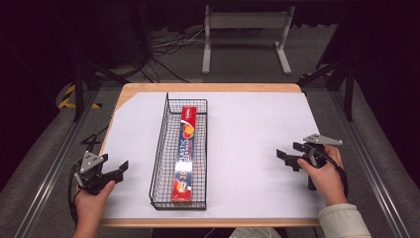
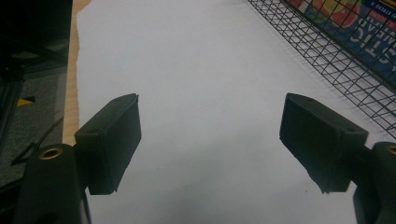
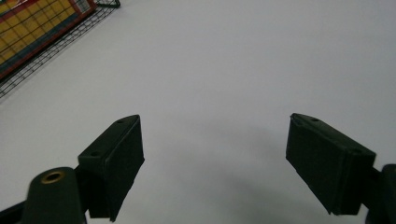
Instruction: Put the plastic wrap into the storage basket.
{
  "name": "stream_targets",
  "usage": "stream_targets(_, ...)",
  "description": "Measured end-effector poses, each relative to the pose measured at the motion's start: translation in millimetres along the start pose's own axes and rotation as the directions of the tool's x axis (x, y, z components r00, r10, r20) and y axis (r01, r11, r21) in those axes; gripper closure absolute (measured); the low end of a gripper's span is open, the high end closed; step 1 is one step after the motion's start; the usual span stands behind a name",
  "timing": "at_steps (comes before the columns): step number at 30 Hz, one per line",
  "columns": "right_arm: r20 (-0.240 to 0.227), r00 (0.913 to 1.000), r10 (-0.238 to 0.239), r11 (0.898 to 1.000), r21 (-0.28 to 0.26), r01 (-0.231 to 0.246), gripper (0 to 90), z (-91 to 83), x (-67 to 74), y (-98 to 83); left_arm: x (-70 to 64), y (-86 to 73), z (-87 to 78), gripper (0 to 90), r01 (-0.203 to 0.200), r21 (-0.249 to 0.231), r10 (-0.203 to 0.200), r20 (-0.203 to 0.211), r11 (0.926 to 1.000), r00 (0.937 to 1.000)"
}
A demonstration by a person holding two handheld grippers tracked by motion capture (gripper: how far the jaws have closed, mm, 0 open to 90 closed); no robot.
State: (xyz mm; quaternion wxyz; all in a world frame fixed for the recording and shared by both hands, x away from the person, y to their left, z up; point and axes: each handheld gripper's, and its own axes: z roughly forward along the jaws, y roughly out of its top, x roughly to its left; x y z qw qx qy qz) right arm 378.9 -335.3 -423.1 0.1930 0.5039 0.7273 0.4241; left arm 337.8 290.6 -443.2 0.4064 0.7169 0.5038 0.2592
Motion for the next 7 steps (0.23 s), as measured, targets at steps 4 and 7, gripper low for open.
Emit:
stream_targets(4, -0.010, 0.9997, 0.023, 0.998, -0.057, -0.023, 19.2, -4.7, 0.7, -15.9, 0.3, -2.3, 1.7, 21.2, 0.007, 0.001, -0.007, 0.014, 1.0000, 0.9999)
stream_targets(7, 0.028, 0.9995, 0.013, 1.000, -0.002, -0.013, 19.3, -1.4, -0.7, -20.5, -1.2, -3.3, 2.5, 21.2, 0.010, -0.001, -0.010, 0.012, 1.0000, 0.9999)
